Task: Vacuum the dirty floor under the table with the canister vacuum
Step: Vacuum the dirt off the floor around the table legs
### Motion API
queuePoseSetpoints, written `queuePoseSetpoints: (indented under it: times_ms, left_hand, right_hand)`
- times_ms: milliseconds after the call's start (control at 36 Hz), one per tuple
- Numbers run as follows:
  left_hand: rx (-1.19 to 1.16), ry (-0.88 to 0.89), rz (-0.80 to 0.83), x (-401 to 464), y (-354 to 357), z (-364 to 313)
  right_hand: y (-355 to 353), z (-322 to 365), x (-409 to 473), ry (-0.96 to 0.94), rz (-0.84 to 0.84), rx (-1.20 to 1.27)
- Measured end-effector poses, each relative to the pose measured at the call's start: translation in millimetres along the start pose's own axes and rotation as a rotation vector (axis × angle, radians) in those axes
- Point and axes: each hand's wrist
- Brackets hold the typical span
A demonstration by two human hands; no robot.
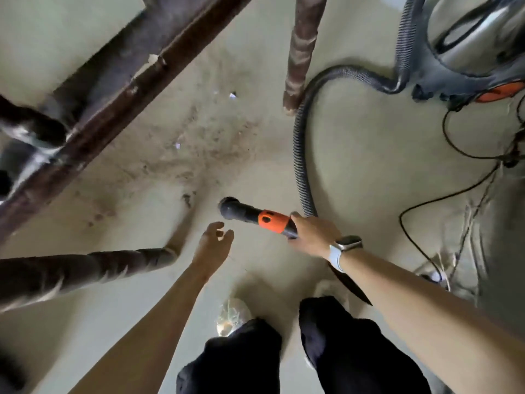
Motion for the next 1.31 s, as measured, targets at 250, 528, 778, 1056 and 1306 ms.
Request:
queuePoseSetpoints:
  times_ms: [250, 528, 778, 1056, 1306]
  left_hand:
    - [0.375, 0.204, -0.03, 103.4, 55.7, 84.7]
    - [0.574, 0.406, 0.052, 130.2, 106.9, 109.3]
    - [0.708, 0.486, 0.122, 141.3, 148.7, 101.2]
    - [0.826, 0.312, 0.042, 167.6, 163.1, 113.5]
    - [0.901, 0.303, -0.041, 187.5, 138.2, 115.5]
  right_hand:
    - [115.2, -57.7, 52.4, 0.072, 0.025, 0.166]
    - [121.2, -38.8, 64.3, -0.034, 0.072, 0.314]
    - [116.7, -116.0, 59.3, 0.248, -0.275, 0.124]
    - [105.4, -120.2, 79.9, -0.039, -0.1, 0.175]
    - [83.8, -129.3, 120.1, 0.16, -0.38, 0.228]
Point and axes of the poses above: each hand's wrist, its own x-axis towards the middle knuckle, its own y-axis out of the palm, z = x × y, and after that the axes turned 8 degrees about -x, right-handed
